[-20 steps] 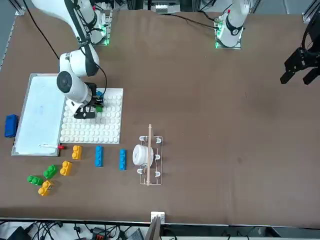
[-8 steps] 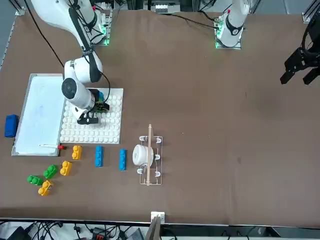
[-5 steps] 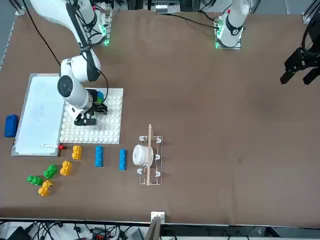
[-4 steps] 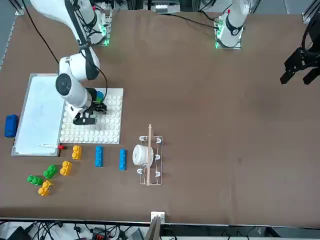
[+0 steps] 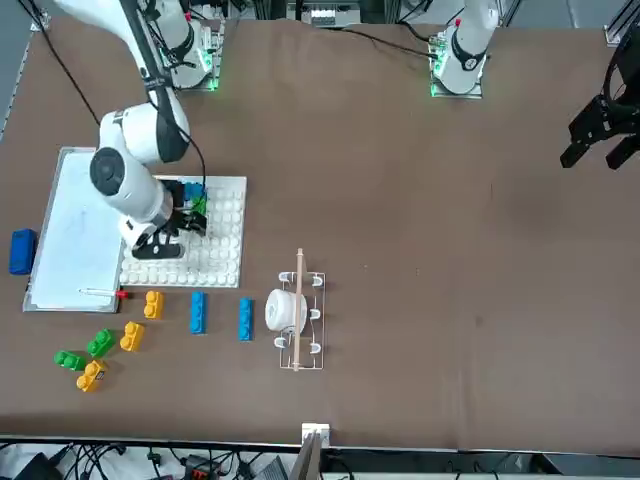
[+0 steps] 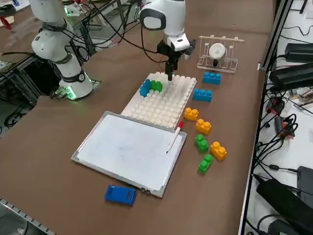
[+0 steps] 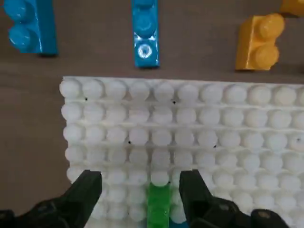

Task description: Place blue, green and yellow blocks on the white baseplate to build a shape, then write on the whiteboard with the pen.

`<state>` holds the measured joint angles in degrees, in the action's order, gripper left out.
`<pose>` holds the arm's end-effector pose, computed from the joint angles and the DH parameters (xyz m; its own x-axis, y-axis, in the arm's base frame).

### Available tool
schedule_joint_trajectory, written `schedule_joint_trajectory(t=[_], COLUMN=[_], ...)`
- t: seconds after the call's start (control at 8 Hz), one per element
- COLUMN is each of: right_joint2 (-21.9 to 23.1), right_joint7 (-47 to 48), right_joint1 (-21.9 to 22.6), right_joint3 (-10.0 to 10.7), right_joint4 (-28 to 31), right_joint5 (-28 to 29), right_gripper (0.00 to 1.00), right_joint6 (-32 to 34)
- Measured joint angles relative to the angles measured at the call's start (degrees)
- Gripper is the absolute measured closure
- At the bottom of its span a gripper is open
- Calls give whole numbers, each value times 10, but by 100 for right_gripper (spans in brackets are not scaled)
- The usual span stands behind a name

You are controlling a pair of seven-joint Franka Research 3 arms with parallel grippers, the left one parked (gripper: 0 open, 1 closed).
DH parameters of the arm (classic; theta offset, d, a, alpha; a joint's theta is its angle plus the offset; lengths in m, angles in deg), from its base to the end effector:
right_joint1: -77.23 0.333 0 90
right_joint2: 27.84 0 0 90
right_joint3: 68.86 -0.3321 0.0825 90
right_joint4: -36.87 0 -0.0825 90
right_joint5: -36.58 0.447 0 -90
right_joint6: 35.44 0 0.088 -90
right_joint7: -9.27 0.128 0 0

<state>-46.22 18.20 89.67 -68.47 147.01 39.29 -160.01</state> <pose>0.6479 0.1411 0.2746 0.9969 0.0273 -0.0739 0.0257 -0.9994 -0.0237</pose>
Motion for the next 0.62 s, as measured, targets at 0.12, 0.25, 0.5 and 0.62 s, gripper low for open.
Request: schedule_joint_trajectory(t=[0.12,0.25,0.5,0.62], right_joint2=[-28,-64,-141,-179], right_joint7=[0,0,0,0], right_joint1=[-4,-8,-13,-14], right_joint3=[1,1,2,2], right_joint4=[-46,-92,-172,-210], right_joint5=[0,0,1,1], right_gripper=[0,0,0,0], right_joint6=[20,33,46,54])
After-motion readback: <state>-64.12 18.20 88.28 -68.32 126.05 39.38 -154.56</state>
